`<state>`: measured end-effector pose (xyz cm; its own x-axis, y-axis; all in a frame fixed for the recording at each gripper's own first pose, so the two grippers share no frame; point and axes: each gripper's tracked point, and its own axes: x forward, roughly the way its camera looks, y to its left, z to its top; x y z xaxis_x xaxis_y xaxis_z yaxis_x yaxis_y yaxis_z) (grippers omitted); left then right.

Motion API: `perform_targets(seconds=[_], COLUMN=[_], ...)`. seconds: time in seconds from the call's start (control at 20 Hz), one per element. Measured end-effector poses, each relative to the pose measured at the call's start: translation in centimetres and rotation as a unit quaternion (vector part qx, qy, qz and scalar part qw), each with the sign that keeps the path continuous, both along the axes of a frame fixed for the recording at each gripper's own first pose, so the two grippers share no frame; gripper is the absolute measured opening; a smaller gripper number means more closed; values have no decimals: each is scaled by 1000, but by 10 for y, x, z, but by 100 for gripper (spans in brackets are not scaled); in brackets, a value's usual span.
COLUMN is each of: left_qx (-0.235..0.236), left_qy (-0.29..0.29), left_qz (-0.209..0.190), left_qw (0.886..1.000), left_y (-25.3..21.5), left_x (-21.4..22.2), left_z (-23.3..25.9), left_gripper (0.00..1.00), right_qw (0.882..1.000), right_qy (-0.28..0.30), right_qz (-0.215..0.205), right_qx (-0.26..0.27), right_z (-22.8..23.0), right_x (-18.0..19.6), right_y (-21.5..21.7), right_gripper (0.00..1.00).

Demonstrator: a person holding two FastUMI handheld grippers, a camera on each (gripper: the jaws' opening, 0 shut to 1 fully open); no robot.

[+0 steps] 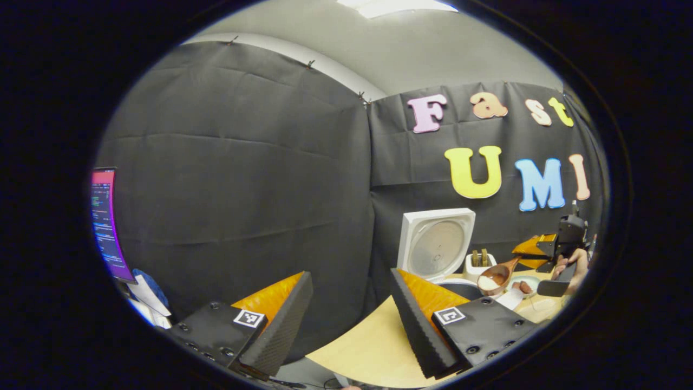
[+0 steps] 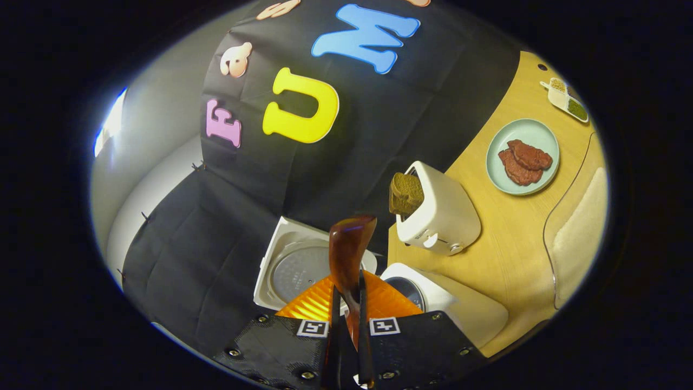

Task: Close the left gripper, press the button to open the rice cooker; take a wooden spoon from the chopstick holder with the right hand, scoop a spoonful of rice and pour it into the rice cooker, then put the wooden spoon back into the chopstick holder.

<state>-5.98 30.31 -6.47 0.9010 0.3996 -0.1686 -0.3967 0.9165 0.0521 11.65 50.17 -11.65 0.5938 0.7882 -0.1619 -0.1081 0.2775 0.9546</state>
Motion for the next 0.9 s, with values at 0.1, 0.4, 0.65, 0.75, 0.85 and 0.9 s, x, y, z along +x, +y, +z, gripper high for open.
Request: perform_targets(seconds=[0.1,0.4,0.65,0.75,0.85,0.9], left_qx=[1,-4,-12,-13,-14,-16], left_qy=[6,15,15,15,16,16], left_qz=[11,38,48,49,48,48], left_qw=[1000,999,999,999,999,999], left_y=[7,23,29,32,34,34], left_x=[-7,-27,-35,-37,-37,-37], left_z=[-5,-13,-19,-18,-20,-21], left_gripper=[100,99,95,94,98,98], right_qw=[1000,982,953,934,918,908], right_qy=[-10,-113,-195,-233,-269,-289], right_qz=[10,62,90,101,105,108], right_qx=[-17,-139,-214,-249,-273,-283], right_z=[-6,-15,-11,-11,-11,-8], right_x=[0,-8,-15,-16,-22,-24], right_y=[19,64,81,81,82,81], right_gripper=[13,13,13,13,13,13])
